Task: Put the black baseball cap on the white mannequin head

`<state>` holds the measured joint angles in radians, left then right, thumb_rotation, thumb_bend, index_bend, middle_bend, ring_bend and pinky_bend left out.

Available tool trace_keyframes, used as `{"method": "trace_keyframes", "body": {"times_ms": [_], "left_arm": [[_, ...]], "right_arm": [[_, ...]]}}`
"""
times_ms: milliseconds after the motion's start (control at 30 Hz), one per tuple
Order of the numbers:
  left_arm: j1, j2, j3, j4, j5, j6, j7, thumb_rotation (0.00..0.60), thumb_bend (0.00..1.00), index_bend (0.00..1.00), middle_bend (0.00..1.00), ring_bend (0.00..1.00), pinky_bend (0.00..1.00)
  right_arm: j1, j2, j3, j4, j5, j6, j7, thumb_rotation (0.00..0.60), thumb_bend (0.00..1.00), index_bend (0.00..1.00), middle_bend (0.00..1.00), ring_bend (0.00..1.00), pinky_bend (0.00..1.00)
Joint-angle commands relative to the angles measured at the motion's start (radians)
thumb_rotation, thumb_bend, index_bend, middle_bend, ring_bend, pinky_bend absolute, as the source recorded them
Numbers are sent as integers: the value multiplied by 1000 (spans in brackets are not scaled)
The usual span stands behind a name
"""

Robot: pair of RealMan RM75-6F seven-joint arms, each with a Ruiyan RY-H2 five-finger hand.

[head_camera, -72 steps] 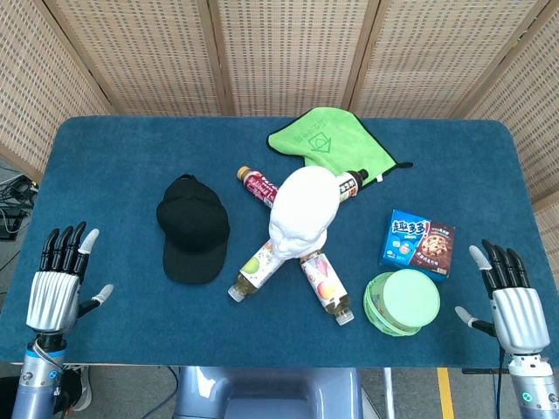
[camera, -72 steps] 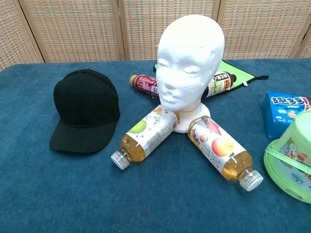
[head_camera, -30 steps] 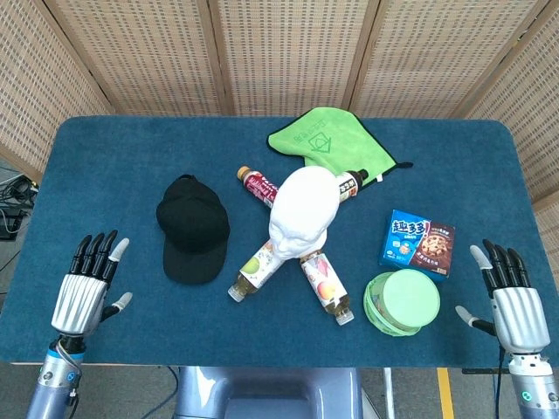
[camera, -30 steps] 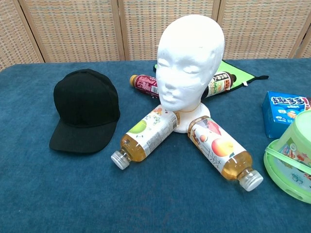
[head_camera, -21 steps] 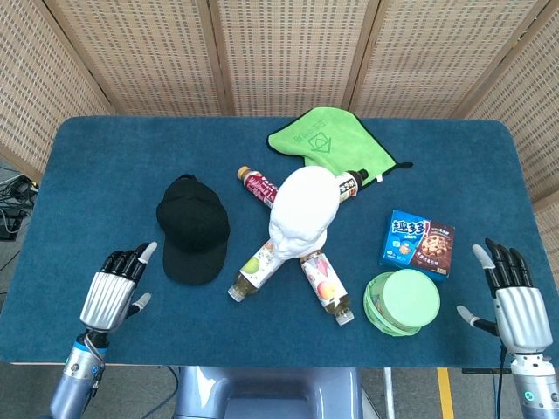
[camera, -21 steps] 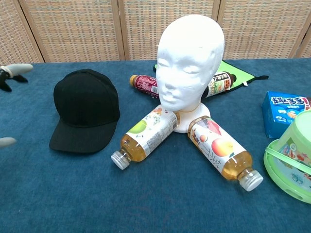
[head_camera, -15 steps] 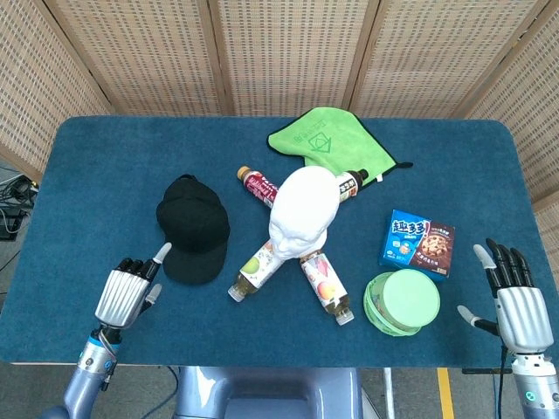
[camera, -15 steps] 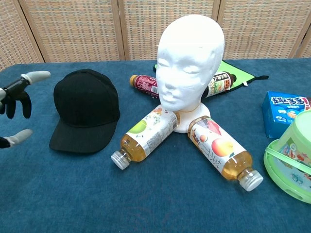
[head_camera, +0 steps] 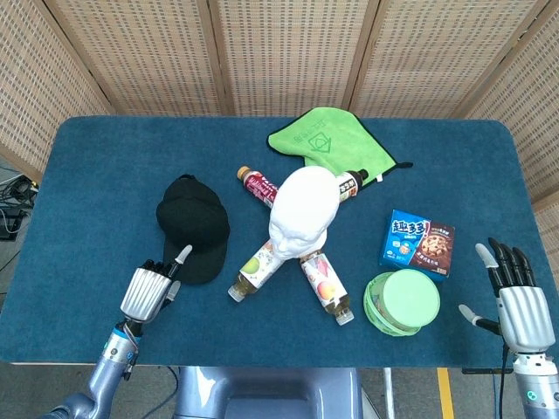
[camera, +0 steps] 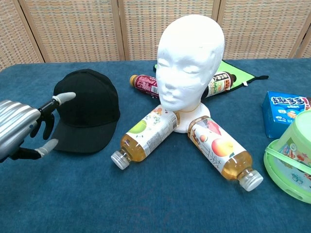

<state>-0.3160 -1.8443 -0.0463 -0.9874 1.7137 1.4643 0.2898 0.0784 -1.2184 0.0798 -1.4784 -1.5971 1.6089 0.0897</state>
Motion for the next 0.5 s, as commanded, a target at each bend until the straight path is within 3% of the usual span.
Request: {"method": "trace_keyframes", "body": {"times_ms": [33, 233, 500], "left_arm": [[-2, -35, 11, 58, -14, -14, -24, 600, 393, 0, 636, 645, 604], [-5, -61, 15, 113, -33, -31, -25, 600, 308, 0, 642, 650, 610], [-13, -91, 16, 164, -49, -37, -18, 600, 302, 0, 694, 689, 638]], "right_arm": [[0, 0, 0, 0, 1, -1, 0, 600, 51, 0, 0, 0, 0], [1, -1, 0, 1, 0, -1, 1, 600, 51, 0, 0, 0, 0], [8, 0, 2, -3, -6, -6, 5, 600, 51, 0, 0, 0, 0]]}}
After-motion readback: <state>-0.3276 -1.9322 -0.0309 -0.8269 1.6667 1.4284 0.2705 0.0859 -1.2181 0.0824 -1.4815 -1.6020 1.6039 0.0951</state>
